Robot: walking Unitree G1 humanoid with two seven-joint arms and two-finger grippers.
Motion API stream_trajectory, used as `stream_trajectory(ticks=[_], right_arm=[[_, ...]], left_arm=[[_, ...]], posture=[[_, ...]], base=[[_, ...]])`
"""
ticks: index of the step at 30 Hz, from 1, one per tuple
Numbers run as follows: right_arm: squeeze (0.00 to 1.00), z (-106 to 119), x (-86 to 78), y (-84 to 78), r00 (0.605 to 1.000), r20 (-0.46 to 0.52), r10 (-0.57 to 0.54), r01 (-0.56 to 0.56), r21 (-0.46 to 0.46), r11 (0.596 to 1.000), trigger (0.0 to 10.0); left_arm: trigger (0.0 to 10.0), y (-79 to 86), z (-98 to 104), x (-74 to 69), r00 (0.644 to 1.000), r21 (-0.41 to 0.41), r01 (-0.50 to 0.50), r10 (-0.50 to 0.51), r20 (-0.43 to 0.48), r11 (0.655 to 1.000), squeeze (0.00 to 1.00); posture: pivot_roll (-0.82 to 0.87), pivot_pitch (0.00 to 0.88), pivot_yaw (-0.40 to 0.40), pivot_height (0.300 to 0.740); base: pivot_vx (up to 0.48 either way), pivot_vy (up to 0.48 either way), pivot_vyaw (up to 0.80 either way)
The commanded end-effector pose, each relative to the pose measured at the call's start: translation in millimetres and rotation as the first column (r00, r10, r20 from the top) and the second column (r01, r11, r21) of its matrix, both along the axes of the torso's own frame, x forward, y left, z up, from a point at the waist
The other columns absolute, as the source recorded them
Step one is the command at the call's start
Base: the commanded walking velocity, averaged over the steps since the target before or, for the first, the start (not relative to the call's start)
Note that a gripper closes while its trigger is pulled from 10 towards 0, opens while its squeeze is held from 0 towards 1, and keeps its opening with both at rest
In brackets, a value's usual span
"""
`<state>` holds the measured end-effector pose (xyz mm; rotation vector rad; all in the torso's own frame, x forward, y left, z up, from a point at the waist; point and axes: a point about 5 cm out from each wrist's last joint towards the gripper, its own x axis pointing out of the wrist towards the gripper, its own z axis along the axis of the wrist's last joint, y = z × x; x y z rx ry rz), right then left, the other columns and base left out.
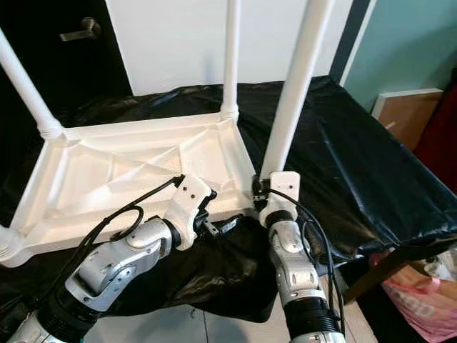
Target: Building children table
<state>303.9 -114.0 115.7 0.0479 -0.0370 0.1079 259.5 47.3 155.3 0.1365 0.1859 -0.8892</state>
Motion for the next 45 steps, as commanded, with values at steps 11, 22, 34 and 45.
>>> stream_trajectory(ticks=[11, 22, 34, 45], right_arm=[[1.0, -11.9, -7.3, 9.2, 0.998, -0.052, 0.033, -0.033, 0.004, 0.999, 10.0], [0.0, 6.9, -19.7, -26.6, 0.992, 0.075, 0.102, -0.1, -0.028, 0.995, 10.0], [0.0, 12.0, -14.9, -61.4, 0.911, 0.002, 0.413, -0.408, -0.146, 0.901, 10.0], [0.0, 16.8, 2.9, -60.9, 0.834, -0.088, 0.544, -0.549, -0.229, 0.804, 9.2]], left_arm=[[10.0, -3.3, -2.0, -6.2, 0.99, 0.002, 0.137, -0.136, -0.031, 0.991, 0.0], [10.0, -8.1, -3.5, -7.6, 0.987, -0.007, 0.156, -0.156, -0.034, 0.988, 0.0], [10.0, -11.3, -1.3, -7.6, 0.974, -0.002, 0.224, -0.224, -0.027, 0.975, 0.0], [10.0, -11.1, 4.2, 1.9, 0.974, 0.01, 0.227, -0.227, -0.007, 0.974, 0.0]], posture=[[-0.08, 0.028, -0.01, 0.74], [-0.11, 0.019, 0.0, 0.74], [-0.15, 0.027, 0.024, 0.74], [-0.16, 0.038, 0.015, 0.74]], base=[[0.0, 0.0, 0.0], [0.0, 0.0, 0.0], [0.0, 0.0, 0.0], [0.0, 0.0, 0.0]])
